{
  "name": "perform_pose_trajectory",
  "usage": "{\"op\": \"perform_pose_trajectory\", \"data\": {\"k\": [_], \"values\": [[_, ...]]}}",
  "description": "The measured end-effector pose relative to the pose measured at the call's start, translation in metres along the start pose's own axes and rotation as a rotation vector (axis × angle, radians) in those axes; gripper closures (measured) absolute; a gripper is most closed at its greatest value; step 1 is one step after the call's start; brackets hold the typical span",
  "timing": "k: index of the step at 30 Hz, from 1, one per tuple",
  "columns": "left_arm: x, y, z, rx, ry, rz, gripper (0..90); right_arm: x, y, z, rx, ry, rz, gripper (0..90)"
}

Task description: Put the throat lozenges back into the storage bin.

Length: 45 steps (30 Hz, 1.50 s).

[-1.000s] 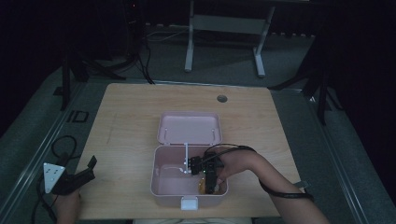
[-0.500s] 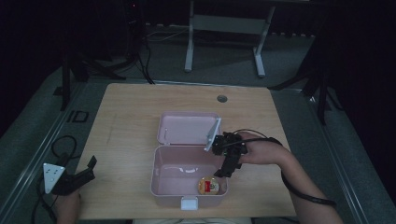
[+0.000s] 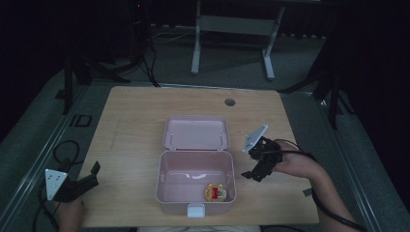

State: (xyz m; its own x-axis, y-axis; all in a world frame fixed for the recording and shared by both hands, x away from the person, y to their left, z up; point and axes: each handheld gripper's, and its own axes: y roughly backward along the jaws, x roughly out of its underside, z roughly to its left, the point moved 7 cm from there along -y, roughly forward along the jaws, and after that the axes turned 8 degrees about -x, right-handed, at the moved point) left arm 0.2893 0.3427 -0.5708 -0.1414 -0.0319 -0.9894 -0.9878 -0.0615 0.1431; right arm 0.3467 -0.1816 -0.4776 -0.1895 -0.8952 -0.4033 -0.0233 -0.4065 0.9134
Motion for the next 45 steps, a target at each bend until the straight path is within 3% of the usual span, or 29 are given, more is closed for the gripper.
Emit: {"op": "perform_pose_trajectory", "data": {"k": [5,6,7,8,12,13,14,16,17,18,21,22,29,33,34,40,41,42,45], "values": [[0.000,0.000,0.000,0.001,-0.003,-0.001,0.4,0.020,-0.011,-0.012,0.043,-0.049,-0.074,11.5],[0.000,0.000,0.000,0.001,-0.003,0.000,0.4,0.031,-0.016,-0.021,0.078,-0.085,-0.130,11.5],[0.000,0.000,0.000,0.001,-0.003,0.000,0.4,0.031,-0.016,-0.021,0.078,-0.085,-0.130,11.5],[0.000,0.000,0.000,0.002,-0.003,0.000,0.4,0.044,-0.021,-0.031,0.128,-0.126,-0.170,11.5],[0.000,0.000,0.000,0.002,-0.004,0.000,0.4,0.068,-0.029,-0.048,0.187,-0.233,-0.241,11.5],[0.000,0.000,0.000,0.002,-0.004,0.000,0.4,0.068,-0.029,-0.048,0.187,-0.233,-0.241,11.5],[0.000,0.000,0.000,0.002,-0.004,0.000,0.4,0.082,-0.033,-0.057,0.237,-0.280,-0.267,11.5],[0.000,0.000,0.000,0.002,-0.003,0.001,0.4,0.097,-0.038,-0.065,0.277,-0.337,-0.281,11.5],[0.000,0.000,0.000,0.002,-0.003,0.001,0.4,0.097,-0.038,-0.065,0.277,-0.337,-0.281,11.5],[0.000,0.000,0.000,0.002,-0.004,0.000,0.4,0.111,-0.040,-0.073,0.328,-0.392,-0.308,11.4],[0.000,0.000,0.000,0.002,-0.004,0.000,0.4,0.116,-0.041,-0.075,0.343,-0.413,-0.316,11.4],[0.000,0.000,0.000,0.001,-0.004,0.001,0.4,0.134,-0.042,-0.083,0.416,-0.482,-0.340,11.4],[0.000,0.000,-0.001,0.000,-0.007,0.002,0.4,0.163,-0.044,-0.091,0.509,-0.590,-0.390,10.8],[0.000,0.000,-0.001,0.000,-0.006,0.002,0.4,0.172,-0.044,-0.093,0.526,-0.632,-0.402,10.8],[0.000,0.000,0.000,0.000,-0.004,0.001,0.4,0.179,-0.045,-0.094,0.528,-0.666,-0.407,10.8],[0.000,0.000,-0.001,0.001,-0.007,0.002,0.4,0.195,-0.035,-0.096,0.652,-0.790,-0.460,10.8],[0.000,0.000,-0.001,0.001,-0.007,0.002,0.4,0.195,-0.035,-0.096,0.652,-0.790,-0.460,10.8],[0.000,0.000,-0.001,0.003,-0.005,0.002,0.4,0.203,-0.030,-0.097,0.698,-0.836,-0.475,10.8],[0.000,-0.001,0.000,0.004,-0.003,0.005,0.4,0.211,-0.028,-0.099,0.726,-0.878,-0.486,10.8]]}}
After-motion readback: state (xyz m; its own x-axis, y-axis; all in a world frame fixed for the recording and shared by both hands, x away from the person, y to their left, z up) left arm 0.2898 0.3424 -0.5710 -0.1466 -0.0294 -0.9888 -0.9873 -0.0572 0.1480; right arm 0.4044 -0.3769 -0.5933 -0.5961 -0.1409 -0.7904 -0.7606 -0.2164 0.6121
